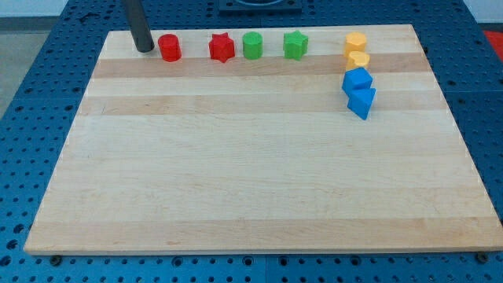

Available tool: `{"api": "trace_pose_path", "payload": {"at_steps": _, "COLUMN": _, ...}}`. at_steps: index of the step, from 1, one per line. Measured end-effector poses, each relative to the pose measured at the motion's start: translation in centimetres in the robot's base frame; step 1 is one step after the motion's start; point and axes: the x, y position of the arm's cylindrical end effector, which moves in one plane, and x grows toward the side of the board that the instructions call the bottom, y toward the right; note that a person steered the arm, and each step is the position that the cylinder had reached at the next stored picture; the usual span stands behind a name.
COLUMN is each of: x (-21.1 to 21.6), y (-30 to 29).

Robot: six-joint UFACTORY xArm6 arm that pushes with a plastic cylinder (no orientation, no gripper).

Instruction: Push the red circle towards the red star

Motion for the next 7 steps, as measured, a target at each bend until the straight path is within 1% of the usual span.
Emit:
{"api": "trace_pose_path", "payload": {"at_steps": 6, "x": -0.9, "y": 3.6}}
{"api": "trace_pose_path", "payload": {"at_steps": 7, "x": -0.9, "y": 3.2}}
